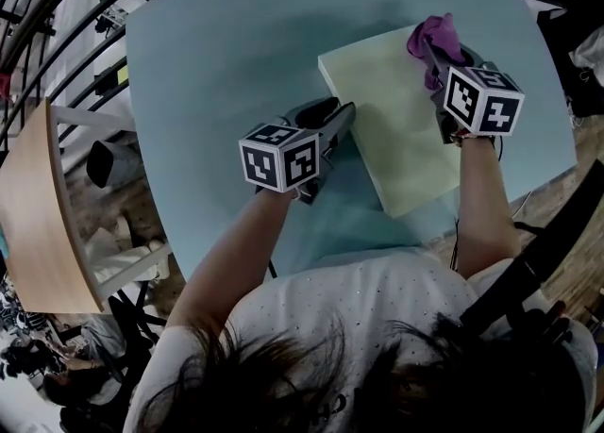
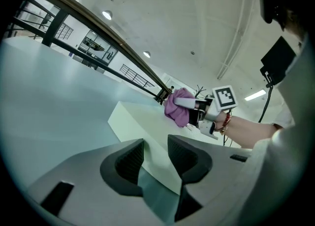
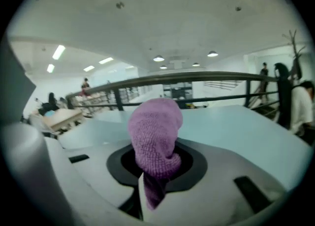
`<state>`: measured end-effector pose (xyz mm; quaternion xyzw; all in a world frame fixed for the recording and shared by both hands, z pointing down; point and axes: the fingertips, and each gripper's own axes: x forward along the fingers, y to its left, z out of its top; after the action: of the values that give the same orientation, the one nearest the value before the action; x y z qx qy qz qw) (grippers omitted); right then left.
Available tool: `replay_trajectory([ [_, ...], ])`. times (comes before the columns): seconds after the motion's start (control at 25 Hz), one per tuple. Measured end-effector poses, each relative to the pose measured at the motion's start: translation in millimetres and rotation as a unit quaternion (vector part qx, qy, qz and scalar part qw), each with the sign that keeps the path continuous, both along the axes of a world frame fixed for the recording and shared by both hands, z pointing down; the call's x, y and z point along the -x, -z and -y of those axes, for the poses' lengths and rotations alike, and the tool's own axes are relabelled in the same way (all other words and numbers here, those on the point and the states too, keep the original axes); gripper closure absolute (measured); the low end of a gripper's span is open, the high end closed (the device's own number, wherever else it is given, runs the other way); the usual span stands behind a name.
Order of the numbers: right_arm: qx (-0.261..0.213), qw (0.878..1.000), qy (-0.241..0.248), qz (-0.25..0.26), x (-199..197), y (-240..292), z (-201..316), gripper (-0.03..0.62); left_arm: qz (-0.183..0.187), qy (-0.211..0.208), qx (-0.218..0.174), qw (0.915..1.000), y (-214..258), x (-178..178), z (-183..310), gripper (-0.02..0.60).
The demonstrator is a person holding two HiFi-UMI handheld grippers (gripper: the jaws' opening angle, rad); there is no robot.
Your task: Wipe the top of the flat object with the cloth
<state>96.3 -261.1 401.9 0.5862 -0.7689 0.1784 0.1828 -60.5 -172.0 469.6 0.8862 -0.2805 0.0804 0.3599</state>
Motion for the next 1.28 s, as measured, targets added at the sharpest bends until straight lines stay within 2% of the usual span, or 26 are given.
replay_trajectory([
  [0.08,-0.015,0.992,0.1,0.071,64.4,19.0,-13.1,0.516,0.003,0.003,-0.006,1.0,-0.2,0.7,1.1,0.428],
  [0.16,0.001,0.98,0.175,0.091,117.6,16.4,-33.4,0.516,0.005,0.002,-0.007,1.0,-0.8,0.5,0.6,0.428],
  [0.24,0.031,0.973,0.222,0.06,148.4,-3.4,-51.8,0.516,0.006,0.0,-0.006,1.0,-0.4,-0.8,0.4,0.428],
  [0.36,0.051,0.965,0.258,-0.018,157.1,-30.6,-63.7,0.516,0.007,0.0,-0.005,1.0,0.4,-3.6,1.9,0.43],
  [0.44,0.045,0.962,0.262,-0.058,149.5,-36.5,-62.0,0.514,0.011,0.003,-0.007,0.9999,-0.1,-4.0,3.2,0.43],
  [0.72,0.03,0.955,0.264,-0.134,110.5,-43.2,-56.6,0.513,0.018,0.028,-0.04,0.9987,2.0,-2.2,5.3,0.433],
  [0.96,0.014,0.967,0.212,-0.143,47.2,-42.4,-40.7,0.513,0.006,0.022,-0.024,0.9994,1.0,-5.6,8.2,0.433],
  [1.12,0.019,0.975,0.178,-0.135,3.5,-48.8,-32.6,0.513,0.011,0.025,-0.029,0.9992,-4.4,-8.4,7.1,0.433],
  [1.28,0.023,0.978,0.162,-0.128,-22.5,-51.2,-29.2,0.513,0.011,0.027,-0.033,0.999,-5.9,-7.5,5.6,0.433],
])
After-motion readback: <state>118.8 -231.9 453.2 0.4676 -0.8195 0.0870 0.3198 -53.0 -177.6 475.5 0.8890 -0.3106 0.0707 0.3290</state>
